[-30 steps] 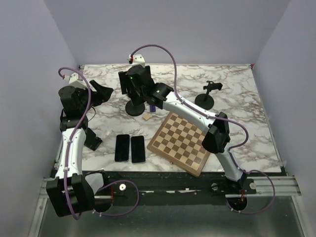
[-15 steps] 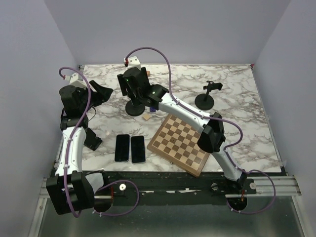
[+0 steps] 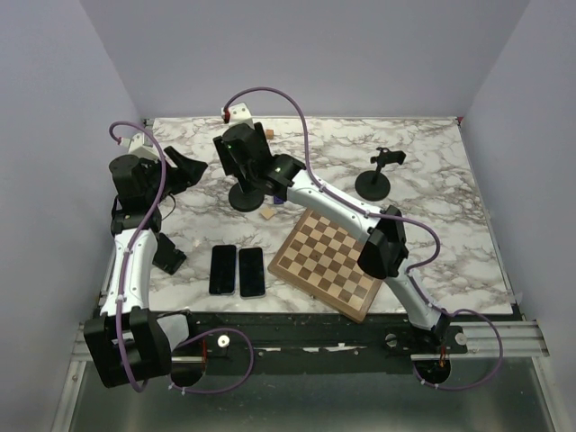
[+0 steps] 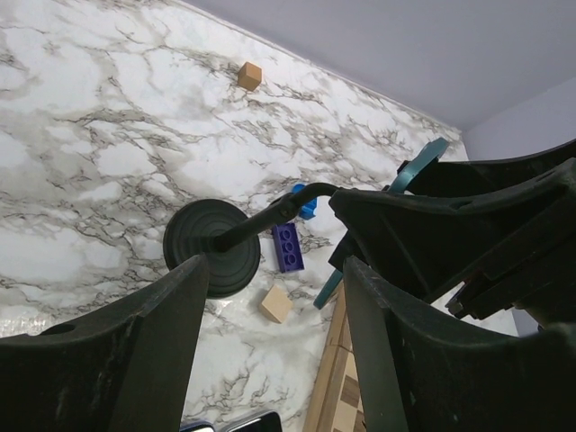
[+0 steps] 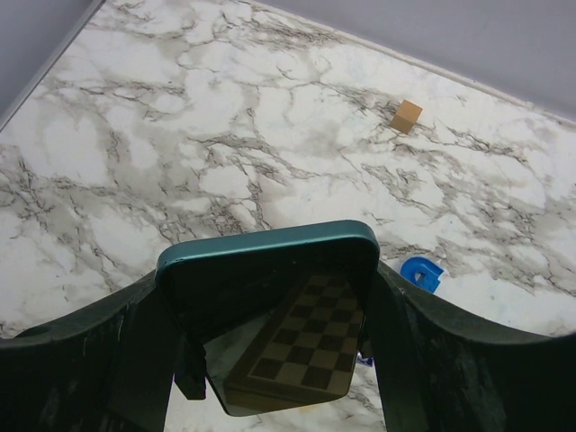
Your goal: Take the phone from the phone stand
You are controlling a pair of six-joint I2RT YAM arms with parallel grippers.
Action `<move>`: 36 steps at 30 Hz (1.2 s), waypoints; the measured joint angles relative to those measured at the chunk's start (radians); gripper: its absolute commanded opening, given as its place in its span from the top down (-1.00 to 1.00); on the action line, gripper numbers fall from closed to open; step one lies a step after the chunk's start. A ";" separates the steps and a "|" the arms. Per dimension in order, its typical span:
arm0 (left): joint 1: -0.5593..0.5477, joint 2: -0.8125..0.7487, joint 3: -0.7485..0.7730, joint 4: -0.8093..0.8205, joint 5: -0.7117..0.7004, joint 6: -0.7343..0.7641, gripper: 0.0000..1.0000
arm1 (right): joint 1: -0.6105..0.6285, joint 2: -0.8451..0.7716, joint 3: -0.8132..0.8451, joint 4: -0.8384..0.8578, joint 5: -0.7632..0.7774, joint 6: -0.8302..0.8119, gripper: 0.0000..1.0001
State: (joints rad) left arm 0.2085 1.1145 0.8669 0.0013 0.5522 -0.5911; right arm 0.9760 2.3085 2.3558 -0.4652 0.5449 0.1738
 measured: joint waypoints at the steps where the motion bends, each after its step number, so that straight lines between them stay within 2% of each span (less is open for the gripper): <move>1: 0.000 0.003 0.000 0.001 0.002 -0.001 -0.35 | 0.000 0.002 0.003 0.000 0.002 -0.002 0.85; 2: 0.000 0.006 0.000 0.001 0.003 -0.002 -0.32 | 0.000 0.005 0.008 0.000 0.003 -0.004 0.96; 3: 0.000 0.012 0.000 0.001 0.003 -0.002 -0.31 | 0.000 0.006 0.010 0.000 0.003 -0.007 0.99; 8: 0.000 0.050 0.000 0.016 0.017 -0.008 -0.27 | 0.000 0.008 0.012 0.001 0.001 -0.019 0.99; 11: 0.000 0.086 -0.004 0.034 0.050 -0.017 0.08 | -0.008 0.008 0.010 0.003 -0.021 -0.019 0.99; 14: -0.008 0.122 -0.004 0.054 0.092 -0.024 0.13 | -0.023 0.000 -0.009 0.023 -0.067 -0.018 0.99; 23: -0.084 0.180 -0.004 0.103 0.207 -0.016 0.13 | -0.091 -0.070 -0.125 0.085 -0.273 0.007 0.99; 30: -0.138 0.180 -0.003 0.125 0.229 0.025 -0.22 | -0.124 -0.101 -0.179 0.127 -0.371 0.032 0.99; 36: -0.198 0.180 -0.003 0.135 0.209 0.093 -0.25 | -0.126 -0.120 -0.211 0.141 -0.418 0.038 0.99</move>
State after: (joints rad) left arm 0.0101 1.2942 0.8635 0.1364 0.7609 -0.4976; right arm 0.8505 2.1883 2.1452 -0.3241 0.1268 0.2115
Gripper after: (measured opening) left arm 0.632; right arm 0.785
